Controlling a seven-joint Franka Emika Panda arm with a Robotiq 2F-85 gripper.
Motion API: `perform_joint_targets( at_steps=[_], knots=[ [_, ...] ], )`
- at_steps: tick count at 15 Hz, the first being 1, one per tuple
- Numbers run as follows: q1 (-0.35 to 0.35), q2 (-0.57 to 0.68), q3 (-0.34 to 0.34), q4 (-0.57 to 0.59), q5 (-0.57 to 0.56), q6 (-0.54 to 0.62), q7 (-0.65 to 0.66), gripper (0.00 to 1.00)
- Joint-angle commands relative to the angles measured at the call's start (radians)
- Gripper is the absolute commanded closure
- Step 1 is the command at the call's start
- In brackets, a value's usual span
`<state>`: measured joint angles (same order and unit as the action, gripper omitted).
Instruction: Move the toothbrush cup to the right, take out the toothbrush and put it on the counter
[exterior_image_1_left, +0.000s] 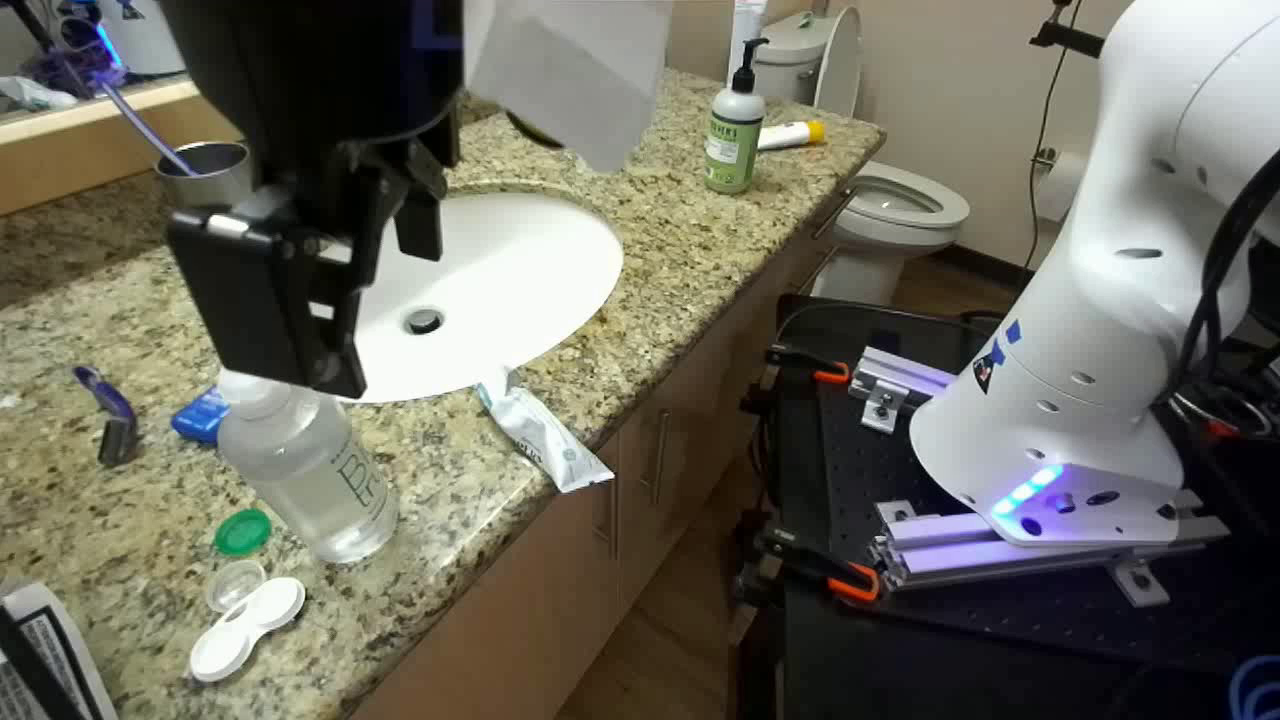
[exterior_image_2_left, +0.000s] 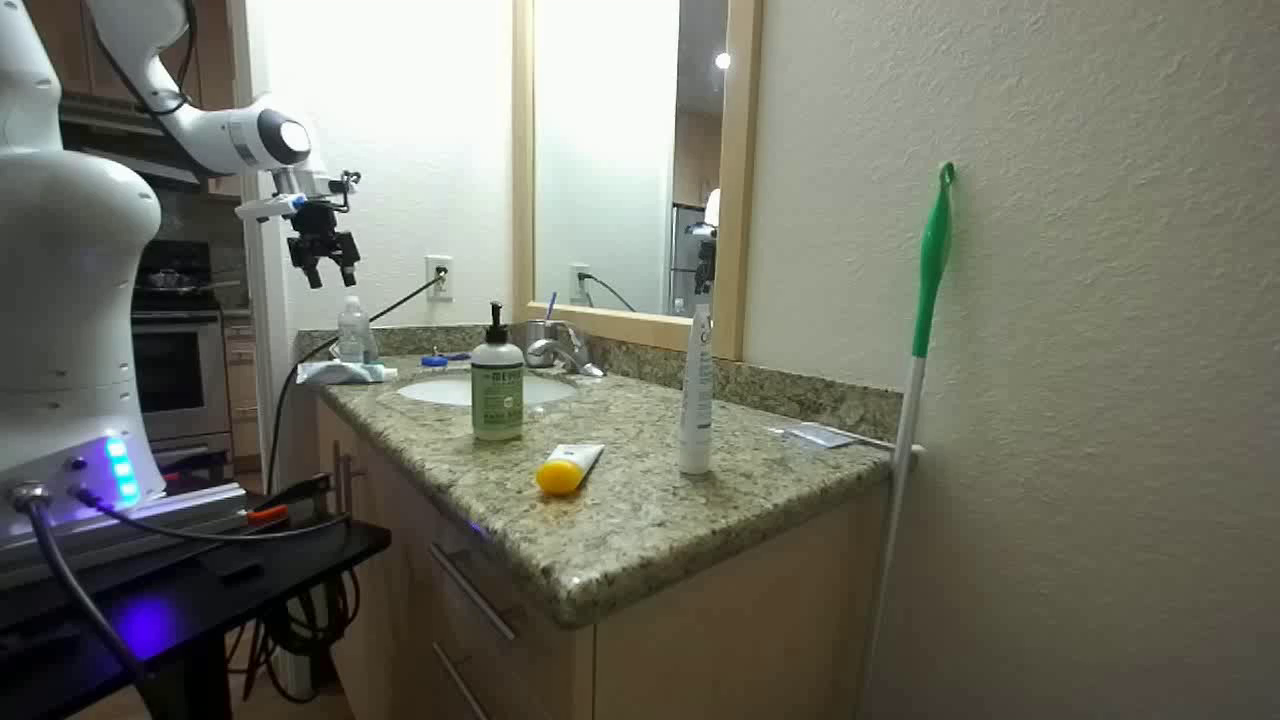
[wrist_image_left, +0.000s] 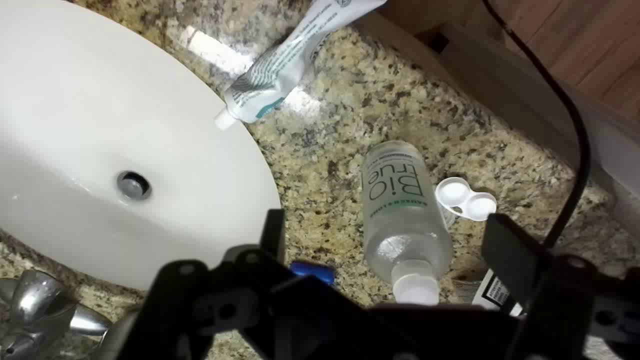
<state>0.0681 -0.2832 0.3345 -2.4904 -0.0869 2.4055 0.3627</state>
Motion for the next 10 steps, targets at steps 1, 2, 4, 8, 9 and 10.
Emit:
perform_joint_targets(
  at_steps=[1, 2, 4, 8, 9, 10],
  knots=[
    [0.025, 0.002, -0.025, 0.001, -0.010, -0.002, 0.006, 0.00],
    [0.025, 0.002, -0.025, 0.001, -0.010, -0.002, 0.006, 0.00],
    [-0.030, 0.005, -0.043, -0.034, -0.051, 0.104, 0.107, 0.00],
    [-0.169, 0.047, -0.114, -0.008, -0.223, 0.298, 0.200, 0.00],
    [-0.213, 0.074, -0.133, 0.010, -0.264, 0.355, 0.225, 0.00],
    [-0.246, 0.098, -0.151, 0.036, -0.280, 0.392, 0.254, 0.00]
  ],
)
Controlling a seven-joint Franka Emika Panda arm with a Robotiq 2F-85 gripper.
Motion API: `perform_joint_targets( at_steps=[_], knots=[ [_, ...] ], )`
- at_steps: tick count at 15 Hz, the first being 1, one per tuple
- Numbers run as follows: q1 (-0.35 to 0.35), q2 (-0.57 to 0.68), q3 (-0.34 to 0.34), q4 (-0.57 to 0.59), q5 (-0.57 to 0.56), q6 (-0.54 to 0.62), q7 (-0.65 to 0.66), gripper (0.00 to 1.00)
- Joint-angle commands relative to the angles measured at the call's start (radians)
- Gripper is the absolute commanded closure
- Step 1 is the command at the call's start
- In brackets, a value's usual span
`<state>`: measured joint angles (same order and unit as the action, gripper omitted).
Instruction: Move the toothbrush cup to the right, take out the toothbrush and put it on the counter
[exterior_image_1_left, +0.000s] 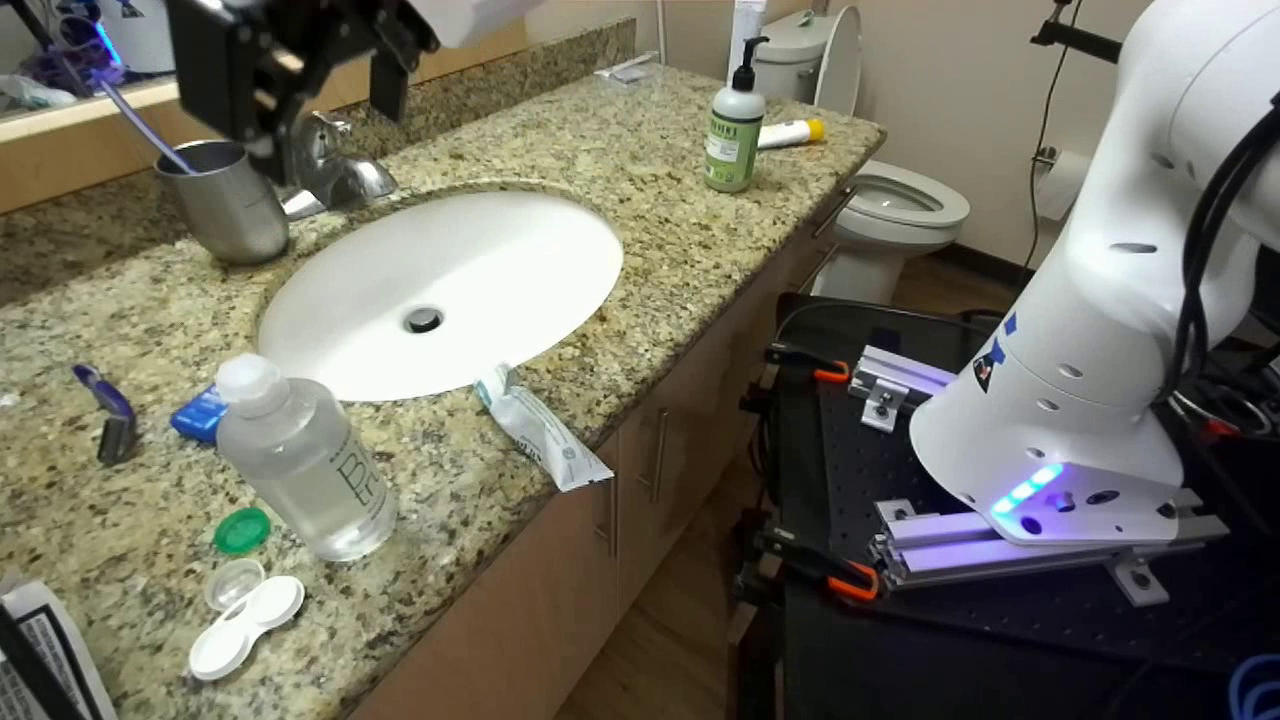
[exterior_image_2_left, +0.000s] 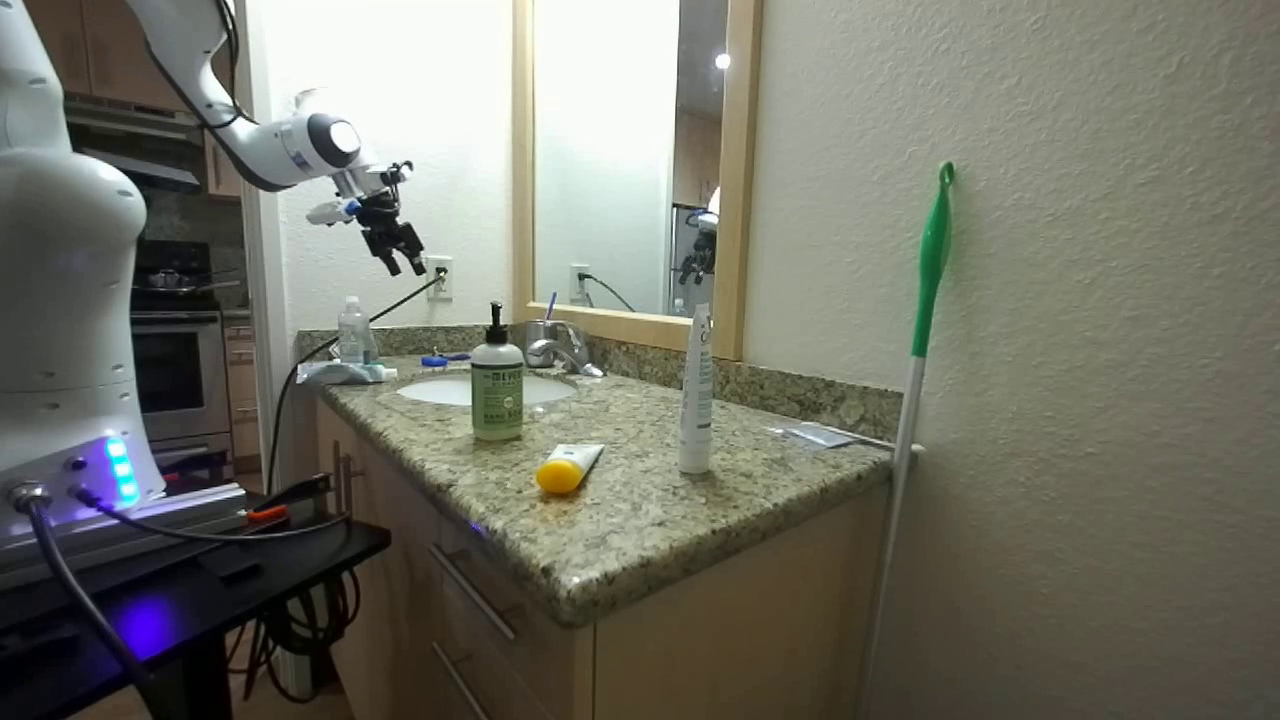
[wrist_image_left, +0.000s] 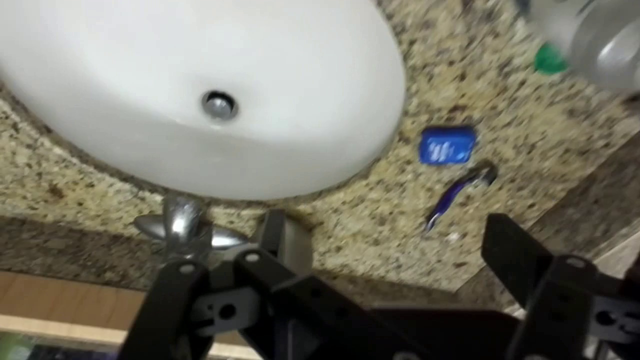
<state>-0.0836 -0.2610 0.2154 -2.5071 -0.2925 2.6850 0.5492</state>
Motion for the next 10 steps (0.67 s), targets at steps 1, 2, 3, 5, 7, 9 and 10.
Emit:
perform_joint_targets(
  at_steps=[1, 2, 3, 5, 7, 9, 10],
  knots=[
    [-0.109, 0.113, -0.053, 0.087, -0.053, 0.136, 0.085, 0.00],
    [-0.113, 0.131, -0.062, 0.114, -0.014, 0.140, 0.102, 0.00],
    [-0.090, 0.150, -0.069, 0.140, 0.057, 0.126, 0.105, 0.00],
    [-0.103, 0.107, -0.073, 0.098, 0.027, 0.121, 0.075, 0.00],
    [-0.096, 0.134, -0.070, 0.127, 0.045, 0.121, 0.090, 0.00],
    [-0.098, 0.199, -0.076, 0.226, 0.123, 0.013, 0.165, 0.00],
    [-0.108, 0.229, -0.078, 0.271, 0.133, -0.004, 0.197, 0.00]
  ],
)
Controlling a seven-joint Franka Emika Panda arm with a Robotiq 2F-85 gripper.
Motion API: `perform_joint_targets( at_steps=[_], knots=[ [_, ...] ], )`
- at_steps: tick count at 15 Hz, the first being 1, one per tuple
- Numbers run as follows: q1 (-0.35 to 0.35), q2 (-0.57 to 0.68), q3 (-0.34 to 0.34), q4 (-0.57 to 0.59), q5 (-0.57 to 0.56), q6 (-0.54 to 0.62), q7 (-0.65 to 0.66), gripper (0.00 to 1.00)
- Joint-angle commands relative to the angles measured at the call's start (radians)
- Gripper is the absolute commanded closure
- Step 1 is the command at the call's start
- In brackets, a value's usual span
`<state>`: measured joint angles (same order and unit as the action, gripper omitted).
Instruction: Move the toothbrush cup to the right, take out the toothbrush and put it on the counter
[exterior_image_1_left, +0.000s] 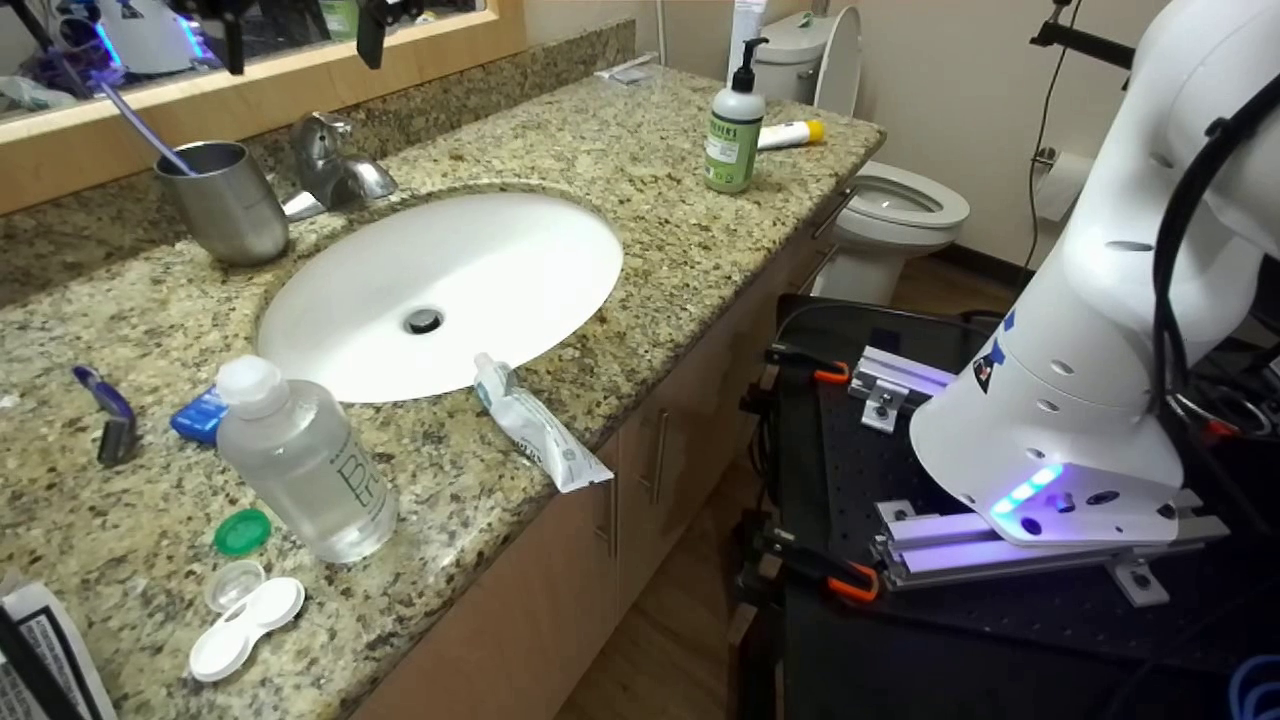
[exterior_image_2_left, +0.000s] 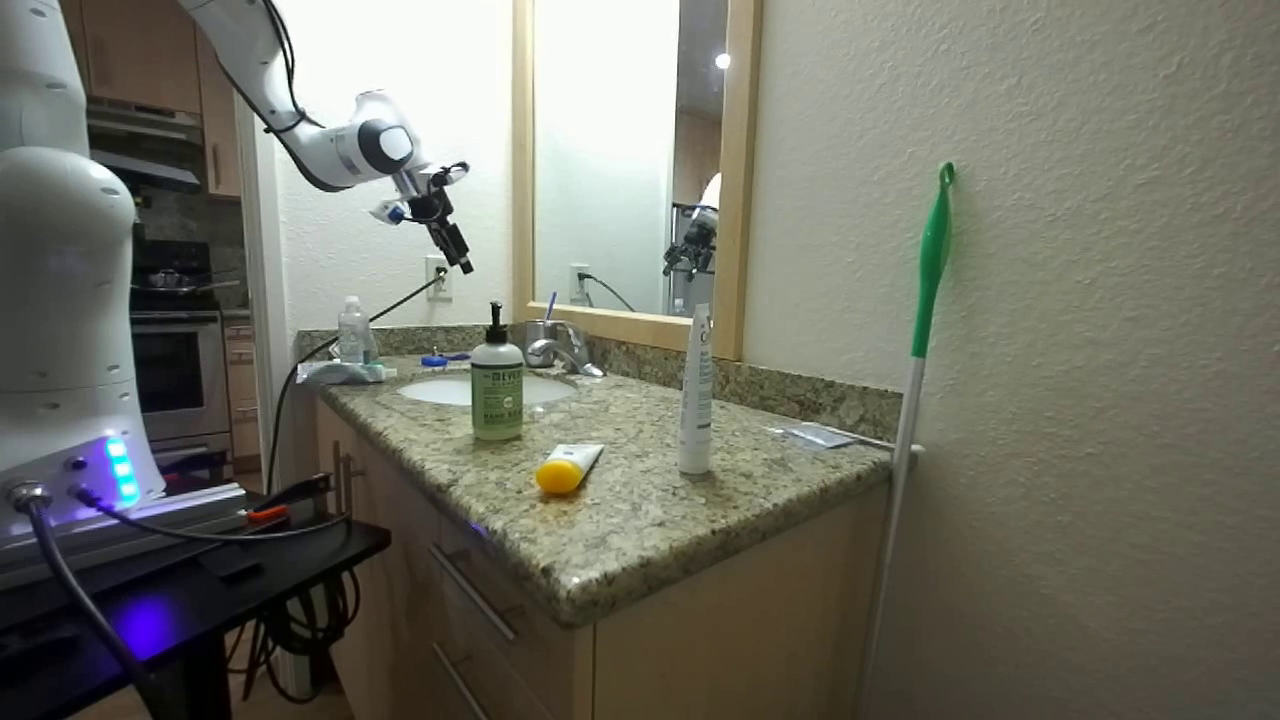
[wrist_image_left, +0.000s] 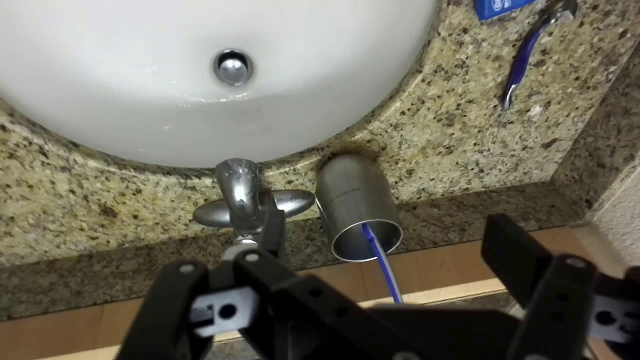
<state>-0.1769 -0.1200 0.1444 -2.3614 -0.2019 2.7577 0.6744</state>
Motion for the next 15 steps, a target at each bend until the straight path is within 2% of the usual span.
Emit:
perform_joint_targets(
  at_steps=[1, 5, 7, 8, 9, 11, 12, 15],
  knots=[
    [0.019, 0.120, -0.049, 0.183, 0.058, -0.120, 0.100, 0.00],
    [0.049, 0.265, -0.120, 0.375, 0.021, -0.176, 0.321, 0.00],
    [0.085, 0.335, -0.167, 0.424, 0.008, -0.188, 0.439, 0.00],
    [0.107, 0.350, -0.180, 0.430, 0.040, -0.211, 0.475, 0.00],
    [0.105, 0.288, -0.191, 0.371, 0.044, -0.165, 0.388, 0.00],
    [0.127, 0.342, -0.207, 0.400, 0.048, -0.172, 0.440, 0.00],
    [0.118, 0.344, -0.192, 0.412, 0.103, -0.206, 0.418, 0.00],
    [0.103, 0.422, -0.209, 0.555, 0.253, -0.324, 0.468, 0.00]
  ],
)
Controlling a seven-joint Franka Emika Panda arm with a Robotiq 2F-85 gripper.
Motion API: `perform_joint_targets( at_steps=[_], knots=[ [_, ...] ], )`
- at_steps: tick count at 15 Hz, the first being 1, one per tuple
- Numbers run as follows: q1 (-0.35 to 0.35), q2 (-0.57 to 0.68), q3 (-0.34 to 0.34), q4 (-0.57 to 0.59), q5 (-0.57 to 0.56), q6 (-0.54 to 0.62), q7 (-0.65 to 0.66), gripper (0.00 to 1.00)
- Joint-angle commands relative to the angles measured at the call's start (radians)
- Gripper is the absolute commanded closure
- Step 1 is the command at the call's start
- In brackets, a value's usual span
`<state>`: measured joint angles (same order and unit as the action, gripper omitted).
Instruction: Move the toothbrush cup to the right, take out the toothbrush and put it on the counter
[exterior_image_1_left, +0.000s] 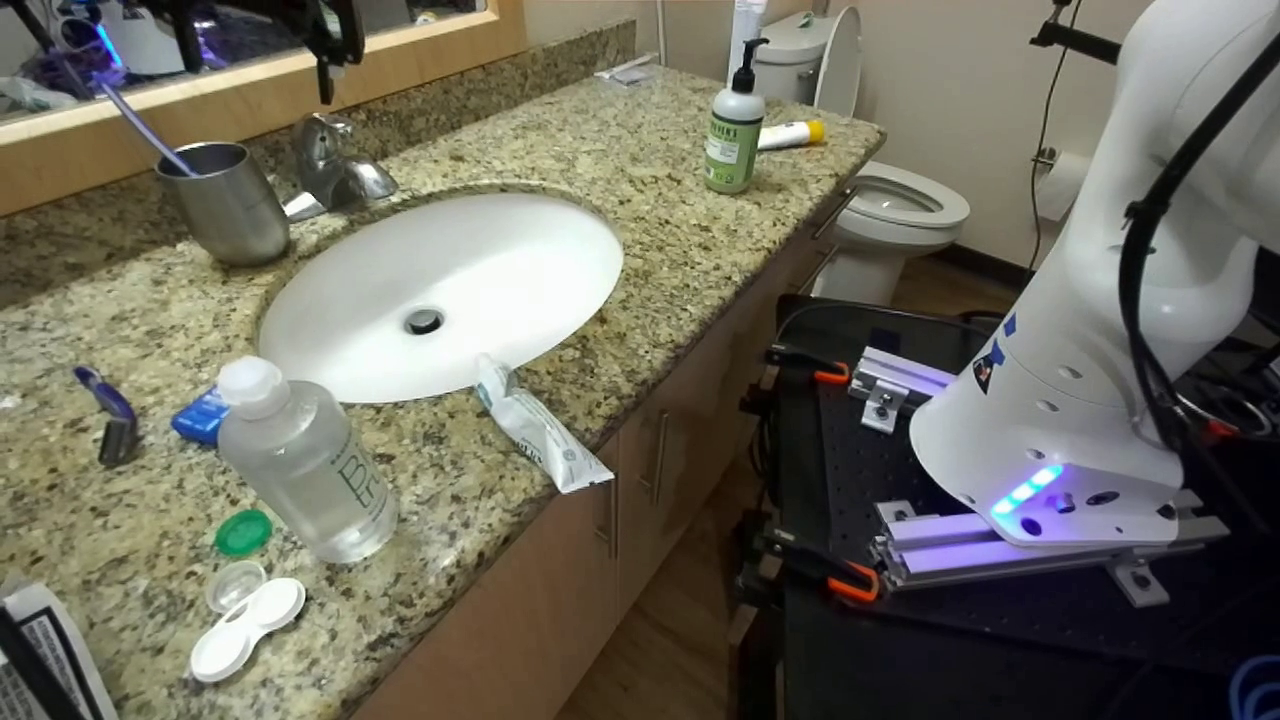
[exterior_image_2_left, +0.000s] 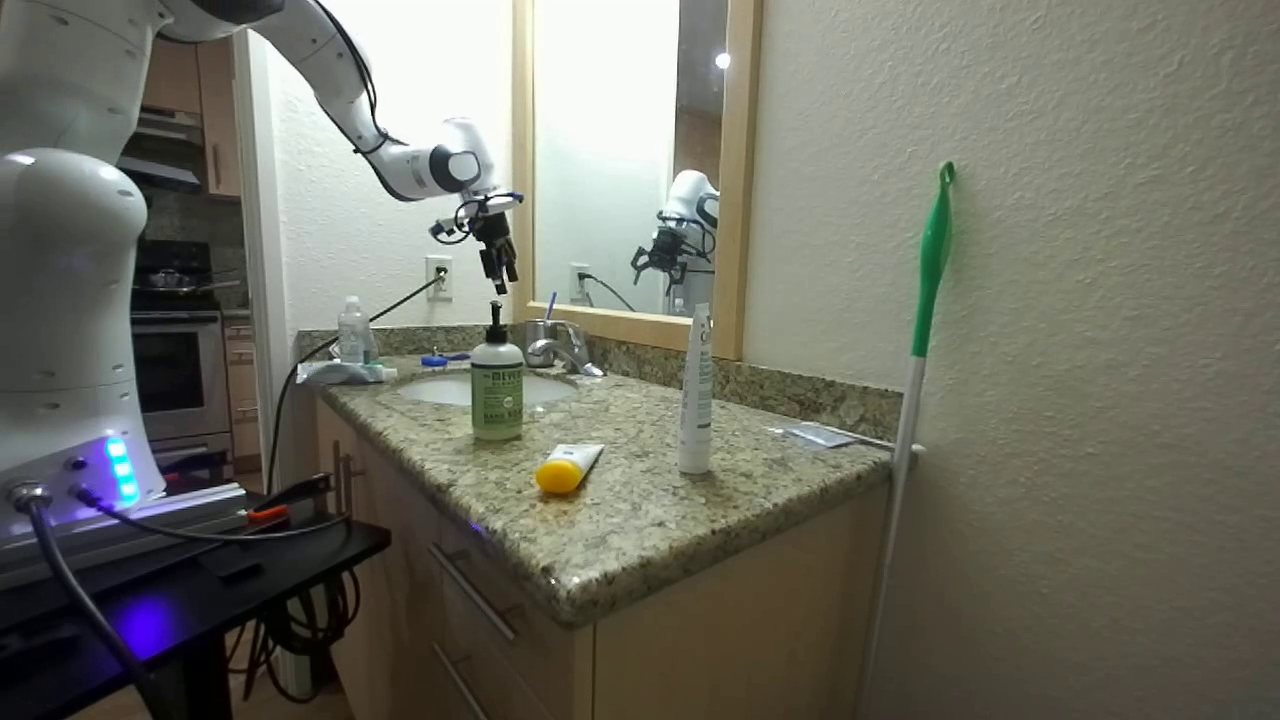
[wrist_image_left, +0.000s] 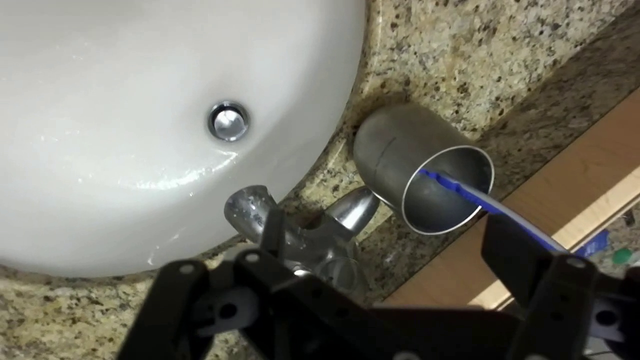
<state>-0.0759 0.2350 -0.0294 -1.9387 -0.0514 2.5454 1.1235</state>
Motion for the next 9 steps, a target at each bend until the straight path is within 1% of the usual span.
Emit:
perform_joint_targets(
  at_steps=[1, 3, 5, 6, 7, 9],
  knots=[
    [0.002, 0.090, -0.050, 0.188, 0.124, -0.150, 0.051, 0.00],
    [0.013, 0.132, -0.080, 0.296, 0.137, -0.227, 0.147, 0.00],
    [0.039, 0.187, -0.114, 0.380, 0.094, -0.260, 0.294, 0.00],
    [0.060, 0.203, -0.135, 0.392, 0.054, -0.250, 0.379, 0.00],
    [0.027, 0.136, -0.106, 0.311, 0.094, -0.222, 0.260, 0.00],
    [0.046, 0.176, -0.120, 0.353, 0.068, -0.226, 0.342, 0.00]
  ],
)
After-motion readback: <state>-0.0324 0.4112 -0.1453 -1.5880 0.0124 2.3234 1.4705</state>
